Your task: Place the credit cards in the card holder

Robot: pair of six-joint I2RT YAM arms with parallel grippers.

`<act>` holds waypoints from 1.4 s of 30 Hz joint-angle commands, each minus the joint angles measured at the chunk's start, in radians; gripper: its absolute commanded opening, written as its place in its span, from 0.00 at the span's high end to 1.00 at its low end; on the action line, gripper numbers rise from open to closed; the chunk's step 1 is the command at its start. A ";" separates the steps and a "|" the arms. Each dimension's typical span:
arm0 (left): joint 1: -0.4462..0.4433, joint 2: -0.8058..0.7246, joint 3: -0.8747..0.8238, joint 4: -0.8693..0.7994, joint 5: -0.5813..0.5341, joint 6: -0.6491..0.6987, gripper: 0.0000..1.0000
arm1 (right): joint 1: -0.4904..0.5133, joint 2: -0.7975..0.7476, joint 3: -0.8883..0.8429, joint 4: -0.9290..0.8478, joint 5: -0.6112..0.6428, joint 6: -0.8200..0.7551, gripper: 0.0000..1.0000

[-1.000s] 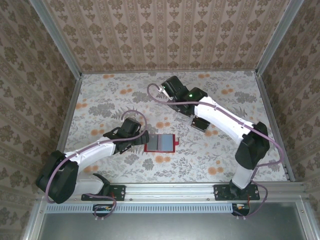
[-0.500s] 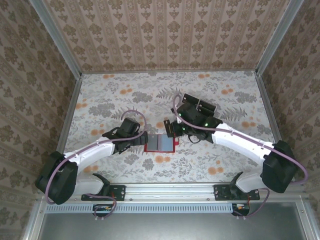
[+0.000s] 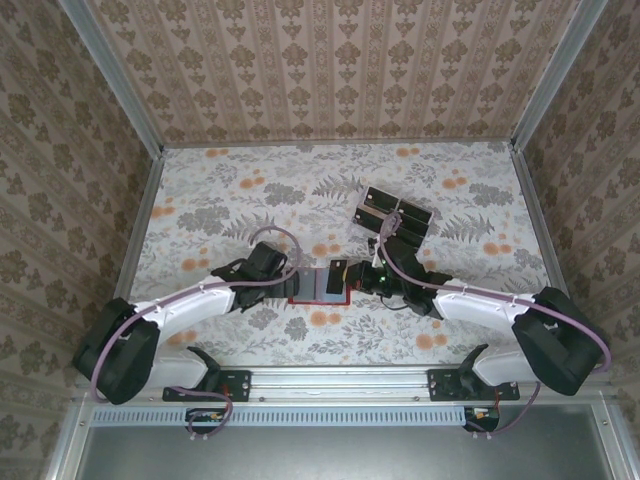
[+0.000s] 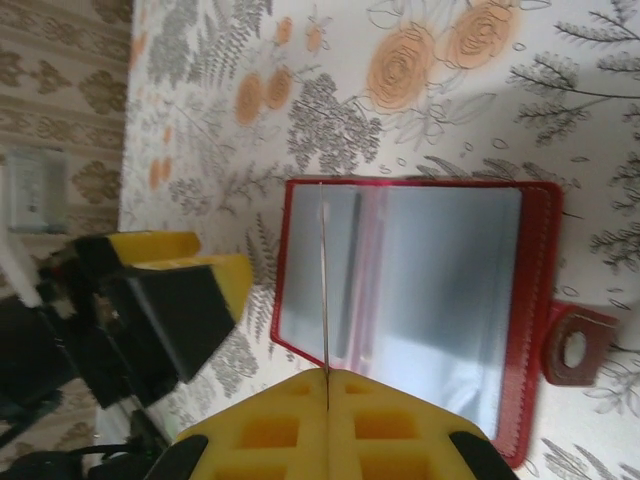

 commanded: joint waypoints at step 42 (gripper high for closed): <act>-0.056 0.089 0.010 -0.029 -0.091 -0.041 0.00 | -0.079 0.358 -0.082 0.553 -0.216 0.113 1.00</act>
